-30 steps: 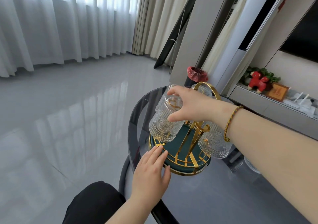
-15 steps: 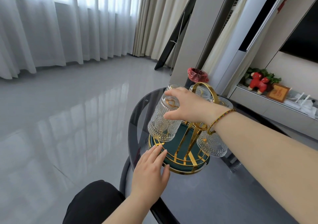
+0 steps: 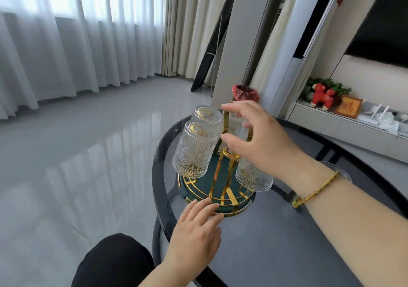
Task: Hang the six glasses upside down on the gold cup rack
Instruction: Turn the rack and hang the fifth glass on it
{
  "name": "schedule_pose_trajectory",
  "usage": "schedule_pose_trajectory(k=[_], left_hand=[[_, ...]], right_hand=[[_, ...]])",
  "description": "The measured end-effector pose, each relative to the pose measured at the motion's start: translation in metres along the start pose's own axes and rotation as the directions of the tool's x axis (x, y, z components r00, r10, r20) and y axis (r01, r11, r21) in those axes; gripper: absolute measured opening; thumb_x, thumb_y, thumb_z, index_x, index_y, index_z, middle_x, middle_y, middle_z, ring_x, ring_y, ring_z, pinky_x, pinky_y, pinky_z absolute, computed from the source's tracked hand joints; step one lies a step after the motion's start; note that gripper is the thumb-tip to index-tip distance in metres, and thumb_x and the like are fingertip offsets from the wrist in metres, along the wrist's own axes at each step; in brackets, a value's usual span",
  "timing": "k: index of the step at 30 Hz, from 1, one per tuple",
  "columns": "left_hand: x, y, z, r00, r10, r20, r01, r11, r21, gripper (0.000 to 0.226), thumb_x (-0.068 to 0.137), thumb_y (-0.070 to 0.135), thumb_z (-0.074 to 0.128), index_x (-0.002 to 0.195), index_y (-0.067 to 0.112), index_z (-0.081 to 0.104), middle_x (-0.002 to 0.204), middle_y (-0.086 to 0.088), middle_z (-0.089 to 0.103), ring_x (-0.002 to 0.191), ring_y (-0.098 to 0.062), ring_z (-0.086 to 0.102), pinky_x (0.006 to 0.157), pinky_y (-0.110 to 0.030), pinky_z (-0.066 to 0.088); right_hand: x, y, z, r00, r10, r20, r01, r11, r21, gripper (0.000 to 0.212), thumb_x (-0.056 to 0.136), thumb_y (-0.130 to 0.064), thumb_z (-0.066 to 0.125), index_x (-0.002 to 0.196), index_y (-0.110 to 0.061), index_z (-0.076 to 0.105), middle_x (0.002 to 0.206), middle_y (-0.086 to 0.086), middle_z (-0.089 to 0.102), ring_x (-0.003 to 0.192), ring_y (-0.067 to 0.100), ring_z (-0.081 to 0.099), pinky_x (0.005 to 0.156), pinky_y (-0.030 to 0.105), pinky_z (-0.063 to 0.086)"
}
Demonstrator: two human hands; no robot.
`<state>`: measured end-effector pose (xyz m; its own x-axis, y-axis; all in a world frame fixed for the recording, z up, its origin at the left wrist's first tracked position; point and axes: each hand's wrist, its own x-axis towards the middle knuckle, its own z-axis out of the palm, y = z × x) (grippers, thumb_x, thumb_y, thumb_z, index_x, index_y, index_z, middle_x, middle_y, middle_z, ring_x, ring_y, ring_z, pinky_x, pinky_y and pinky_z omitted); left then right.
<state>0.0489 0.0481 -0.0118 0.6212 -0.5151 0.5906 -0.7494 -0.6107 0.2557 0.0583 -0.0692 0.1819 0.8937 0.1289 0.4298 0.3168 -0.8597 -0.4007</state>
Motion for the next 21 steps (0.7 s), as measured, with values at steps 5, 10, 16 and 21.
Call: schedule_pose_trajectory(k=[5, 10, 16, 21], left_hand=[[0.01, 0.036, 0.006, 0.974, 0.173, 0.148, -0.151, 0.978, -0.146, 0.038, 0.051, 0.027, 0.084, 0.086, 0.028, 0.069, 0.1, 0.005, 0.071, 0.09, -0.011, 0.067, 0.073, -0.022, 0.053], [0.032, 0.065, 0.02, 0.948, 0.154, 0.279, -0.104, 0.977, -0.186, 0.031, 0.074, 0.027, 0.068, 0.104, 0.023, 0.063, 0.122, -0.001, 0.061, 0.11, -0.014, 0.057, 0.088, -0.023, 0.046], [0.039, 0.063, 0.055, 0.924, -0.005, 0.382, 0.045, 0.995, -0.094, 0.04, 0.095, 0.036, 0.035, 0.134, 0.025, 0.033, 0.15, 0.006, 0.022, 0.135, -0.01, 0.019, 0.106, -0.022, 0.014], [0.044, 0.063, 0.061, 0.911, -0.051, 0.409, 0.058, 0.998, -0.006, 0.043, 0.094, 0.037, 0.033, 0.136, 0.027, 0.03, 0.148, 0.009, 0.027, 0.135, -0.008, 0.019, 0.105, -0.02, 0.011]], right_hand=[[-0.073, 0.041, -0.006, 0.897, 0.147, -0.417, -0.093, 0.985, 0.146, 0.025, 0.075, -0.017, 0.056, 0.094, -0.032, 0.054, 0.096, -0.025, 0.047, 0.089, -0.001, 0.048, 0.079, 0.003, 0.036], [-0.133, 0.116, 0.011, 0.655, 0.553, -0.514, -0.449, 0.833, 0.324, 0.036, 0.073, -0.004, 0.063, 0.104, -0.017, 0.051, 0.108, 0.002, 0.047, 0.096, 0.019, 0.047, 0.085, 0.025, 0.039], [-0.16, 0.183, 0.026, 0.434, 0.777, -0.457, -0.707, 0.608, 0.361, 0.079, 0.068, -0.02, 0.072, 0.132, -0.005, 0.028, 0.136, 0.018, 0.037, 0.125, 0.03, 0.034, 0.104, 0.04, 0.029], [-0.152, 0.214, 0.036, 0.413, 0.831, -0.373, -0.803, 0.526, 0.281, 0.099, 0.064, -0.035, 0.074, 0.138, -0.008, 0.013, 0.146, 0.016, 0.029, 0.13, 0.034, 0.031, 0.107, 0.043, 0.027]])
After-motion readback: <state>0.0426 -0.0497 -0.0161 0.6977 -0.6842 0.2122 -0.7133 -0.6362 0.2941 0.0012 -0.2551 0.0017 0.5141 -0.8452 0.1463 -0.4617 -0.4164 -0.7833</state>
